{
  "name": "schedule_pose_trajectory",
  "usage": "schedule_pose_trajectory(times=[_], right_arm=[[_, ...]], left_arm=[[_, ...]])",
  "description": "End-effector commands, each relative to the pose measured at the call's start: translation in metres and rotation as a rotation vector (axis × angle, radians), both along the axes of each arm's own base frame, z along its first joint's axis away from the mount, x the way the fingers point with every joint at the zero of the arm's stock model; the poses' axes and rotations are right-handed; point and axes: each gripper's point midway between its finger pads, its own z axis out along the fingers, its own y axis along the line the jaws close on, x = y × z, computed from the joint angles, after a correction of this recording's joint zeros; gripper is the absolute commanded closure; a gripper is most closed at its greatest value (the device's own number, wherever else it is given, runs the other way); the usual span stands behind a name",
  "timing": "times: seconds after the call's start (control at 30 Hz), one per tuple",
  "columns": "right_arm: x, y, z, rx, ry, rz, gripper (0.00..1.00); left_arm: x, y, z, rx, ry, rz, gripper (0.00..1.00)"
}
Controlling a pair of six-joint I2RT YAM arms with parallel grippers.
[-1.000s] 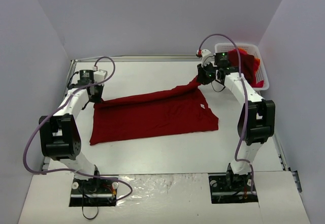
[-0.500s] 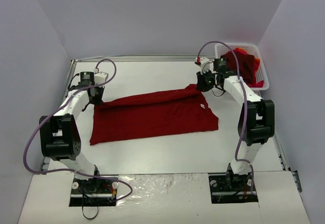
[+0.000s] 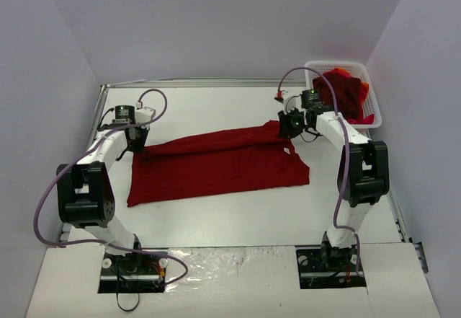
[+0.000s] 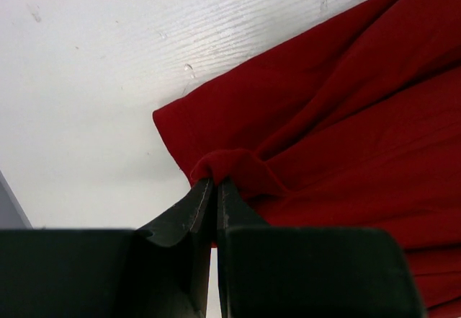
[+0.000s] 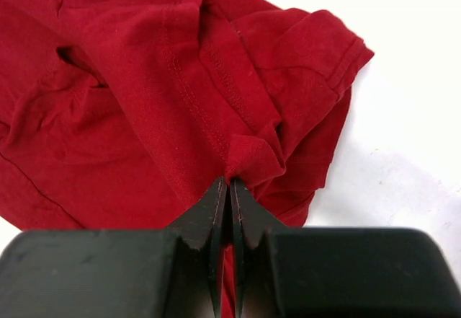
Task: Fold and stack the t-shirts
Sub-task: Fold the other side of the tshirt into a rectangle
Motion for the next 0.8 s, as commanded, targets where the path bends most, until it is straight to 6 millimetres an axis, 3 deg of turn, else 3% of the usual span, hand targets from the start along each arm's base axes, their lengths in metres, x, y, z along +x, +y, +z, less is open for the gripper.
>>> schedule_pose_trajectory(times=[0.0, 0.23, 0.43, 0.77], right_arm=[[-0.016, 0.004, 0.008, 0.000, 0.003, 0.038, 1.00], [-0.025, 0.003, -0.001, -0.027, 0.021, 0.050, 1.00], [-0.029, 0.005, 0.003, -0.022, 0.014, 0.067, 1.00], [-0.040, 0.005, -0.028, -0.053, 0.087, 0.091, 1.00]], left_arm=[[-0.006, 0.004, 0.010, 0.021, -0.017, -0.015, 0.98], [-0.007, 0.004, 0.007, 0.023, -0.014, -0.018, 0.98], [-0.008, 0.006, 0.008, 0.038, -0.012, -0.020, 0.98], [-0.013, 0.009, -0.009, 0.153, 0.028, -0.051, 0.89]])
